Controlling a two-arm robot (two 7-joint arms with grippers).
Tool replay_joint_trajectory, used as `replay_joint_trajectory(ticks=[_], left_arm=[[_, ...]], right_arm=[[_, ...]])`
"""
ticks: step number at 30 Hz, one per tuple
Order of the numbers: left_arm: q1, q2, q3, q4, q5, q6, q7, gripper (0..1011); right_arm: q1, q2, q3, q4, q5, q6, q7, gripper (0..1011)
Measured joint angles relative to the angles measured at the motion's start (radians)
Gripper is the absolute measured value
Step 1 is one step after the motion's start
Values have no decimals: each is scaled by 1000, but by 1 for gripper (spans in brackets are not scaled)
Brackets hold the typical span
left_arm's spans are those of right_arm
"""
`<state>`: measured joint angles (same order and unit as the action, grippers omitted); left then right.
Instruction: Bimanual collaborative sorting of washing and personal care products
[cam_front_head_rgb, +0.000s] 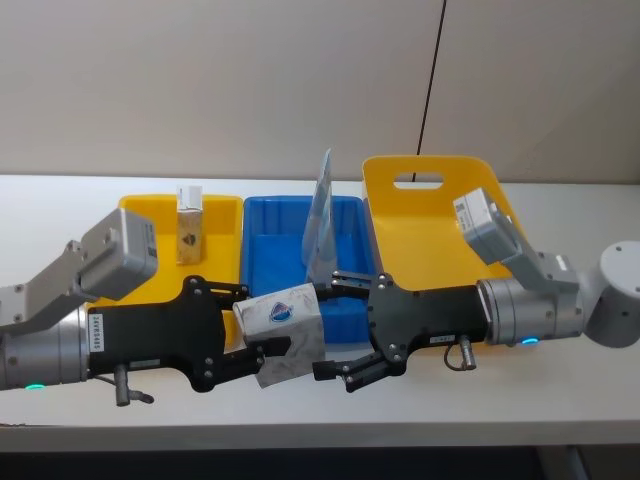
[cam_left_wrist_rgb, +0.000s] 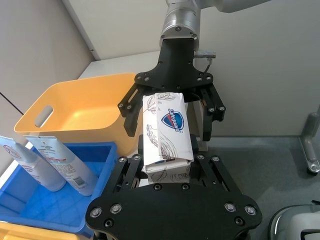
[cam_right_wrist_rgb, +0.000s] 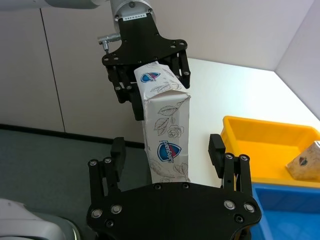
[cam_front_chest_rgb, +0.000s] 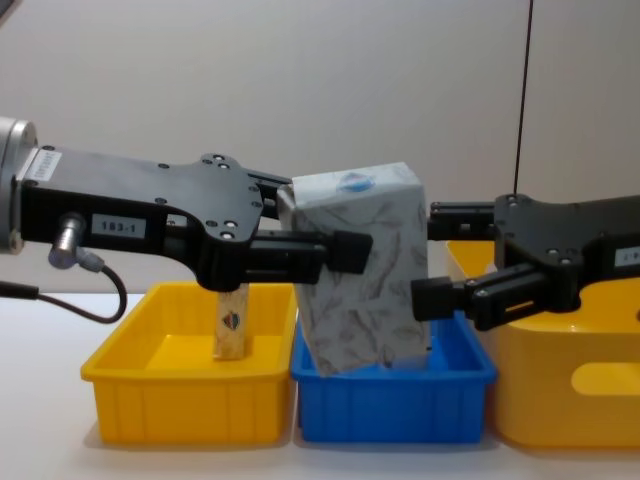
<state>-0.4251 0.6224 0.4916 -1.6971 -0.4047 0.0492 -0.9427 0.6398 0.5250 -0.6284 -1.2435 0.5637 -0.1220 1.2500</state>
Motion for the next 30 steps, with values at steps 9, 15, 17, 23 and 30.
replay_joint_trajectory(ticks=[9,15,17,23,30], left_arm=[[0,0,0,0,0,0,0,387],[0,0,0,0,0,0,0,387],[0,0,0,0,0,0,0,387],[0,0,0,0,0,0,0,387],[0,0,0,0,0,0,0,387]], right_arm=[[19,-12,-17,25,-4,20,-6,1002],[29,-26,-29,45,-5,30,-14,1002],[30,-28,-32,48,-5,32,-15,1002],[34,-38,-41,60,-3,35,-17,1002],[40,-49,-51,72,-2,33,-21,1002]])
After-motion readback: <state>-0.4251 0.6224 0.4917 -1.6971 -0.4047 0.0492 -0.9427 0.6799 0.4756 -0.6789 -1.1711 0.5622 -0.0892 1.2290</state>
